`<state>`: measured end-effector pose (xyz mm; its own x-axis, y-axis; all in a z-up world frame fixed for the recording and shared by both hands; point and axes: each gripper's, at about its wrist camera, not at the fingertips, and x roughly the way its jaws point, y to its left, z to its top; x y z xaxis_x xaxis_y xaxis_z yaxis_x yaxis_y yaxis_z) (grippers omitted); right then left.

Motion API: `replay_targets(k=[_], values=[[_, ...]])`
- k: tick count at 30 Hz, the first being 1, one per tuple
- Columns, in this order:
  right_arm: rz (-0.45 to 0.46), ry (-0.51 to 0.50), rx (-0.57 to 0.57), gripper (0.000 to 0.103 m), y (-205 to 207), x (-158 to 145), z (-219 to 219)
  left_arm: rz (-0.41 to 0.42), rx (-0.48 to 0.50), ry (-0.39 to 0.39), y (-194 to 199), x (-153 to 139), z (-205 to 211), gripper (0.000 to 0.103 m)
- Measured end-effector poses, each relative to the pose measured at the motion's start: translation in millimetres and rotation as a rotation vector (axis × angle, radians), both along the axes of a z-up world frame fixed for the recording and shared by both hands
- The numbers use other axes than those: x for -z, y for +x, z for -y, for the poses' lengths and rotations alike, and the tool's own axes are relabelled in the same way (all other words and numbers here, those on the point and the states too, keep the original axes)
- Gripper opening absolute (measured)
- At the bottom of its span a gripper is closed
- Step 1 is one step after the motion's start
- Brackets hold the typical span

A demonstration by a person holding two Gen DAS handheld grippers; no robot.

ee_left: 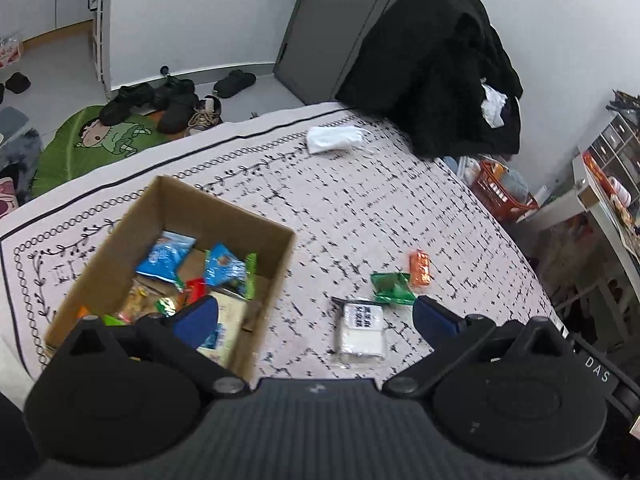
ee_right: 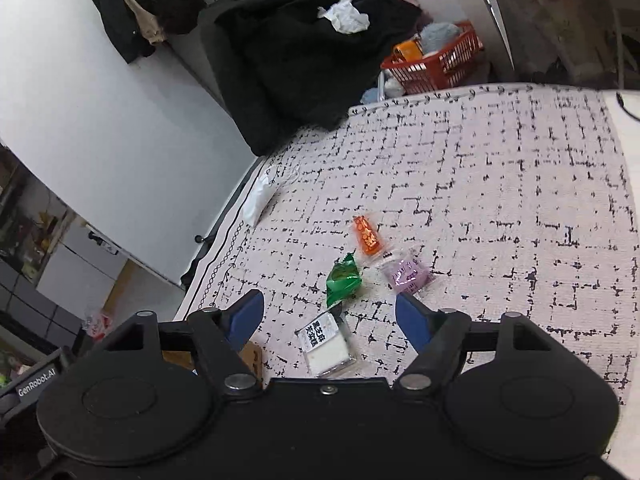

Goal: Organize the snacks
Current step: 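Move both tools back toward the white pack and remaining candies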

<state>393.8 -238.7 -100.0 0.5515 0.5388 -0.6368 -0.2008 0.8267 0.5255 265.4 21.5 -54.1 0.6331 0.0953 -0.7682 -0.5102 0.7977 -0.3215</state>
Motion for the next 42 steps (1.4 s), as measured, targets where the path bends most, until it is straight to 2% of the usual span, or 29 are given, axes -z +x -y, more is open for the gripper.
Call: replay_targets(k=[15,23,32,38,42], values=[[-0.045,-0.005,0.071,0.07,28,17,40,-0.022,0.037,-0.02,35,29,50,0.098],[-0.106,-0.011,0.065,0.066,43,41,38,-0.066,0.03,-0.057,56,58,58,0.089],[-0.134,-0.018,0.053,0.066,57,57,27,-0.121,0.015,-0.096,78,97,58,0.079],[-0.142,-0.061,0.028,0.066,66,69,15,-0.158,0.013,-0.109,94,122,56,0.077],[-0.139,-0.088,0.006,0.066,73,75,4,-0.172,0.008,-0.091,102,133,55,0.077]])
